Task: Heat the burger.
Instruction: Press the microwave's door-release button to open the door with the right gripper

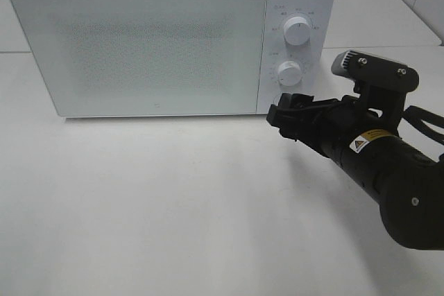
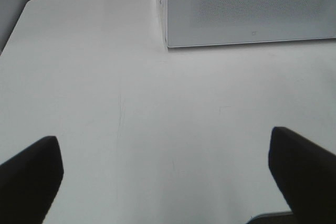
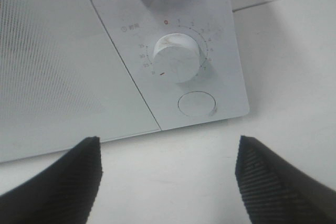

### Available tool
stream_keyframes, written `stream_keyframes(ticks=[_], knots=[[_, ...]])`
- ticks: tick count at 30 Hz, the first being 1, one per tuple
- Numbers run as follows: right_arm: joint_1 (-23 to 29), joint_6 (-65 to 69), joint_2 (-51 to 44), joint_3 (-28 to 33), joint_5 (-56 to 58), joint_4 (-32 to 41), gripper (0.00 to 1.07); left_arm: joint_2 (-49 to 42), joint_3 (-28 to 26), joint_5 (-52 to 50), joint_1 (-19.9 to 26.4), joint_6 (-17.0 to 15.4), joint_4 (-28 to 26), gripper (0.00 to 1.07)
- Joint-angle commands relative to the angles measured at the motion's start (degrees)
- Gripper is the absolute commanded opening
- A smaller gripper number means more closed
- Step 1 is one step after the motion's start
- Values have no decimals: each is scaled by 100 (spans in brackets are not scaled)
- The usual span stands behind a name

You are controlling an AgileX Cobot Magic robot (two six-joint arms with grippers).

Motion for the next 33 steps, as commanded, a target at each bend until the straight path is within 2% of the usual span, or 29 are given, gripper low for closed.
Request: stream_keyframes(ticks=[1,2,3,5,6,8,9,11,12,13,15,16,17,19,21,30,33], knots=[[23,1318,6,-52,29,-29,63,-29,17,-80,-11,-6,-34,100],[23,1318,6,-52,29,-29,63,-29,17,-80,-11,-6,-34,100],[23,2131,6,-52,29,-57,58,-29,17,-80,-11,-6,-34,100],[23,2458,6,-52,29,-86,56,-29,17,-80,-11,-6,-34,100],[23,3220,6,-52,29,-212,50,-29,17,-80,-11,-6,-34,100],[23,3495,6,-52,29,-235,48,-29,17,-80,-11,-6,-34,100],[23,4074,6,-52,29,-269,42,-29,17,-80,-11,-6,-34,100],[23,4366,6,-52,23,-275,39,-29,17,-80,-11,-6,-34,100],[23,4945,6,-52,23,-275,32,-29,17,-80,-11,-6,-34,100],[23,4945,6,-52,23,-275,32,-29,17,-80,-11,-6,-34,100],[23,5764,6,-52,23,-275,21,-29,17,-80,-11,-6,-34,100],[23,5764,6,-52,23,-275,21,-29,17,-80,-11,-6,-34,100],[23,6079,6,-52,23,-275,13,-29,17,-80,-11,-6,-34,100],[23,6171,6,-52,23,-246,10,-29,17,-80,-11,-6,-34,100],[23,6194,11,-52,23,-69,2,-29,17,-80,-11,-6,-34,100],[23,6148,292,-309,69,384,0,-29,17,-80,-11,-6,-34,100],[17,6257,665,-659,86,401,0,-29,17,-80,-11,-6,-34,100]])
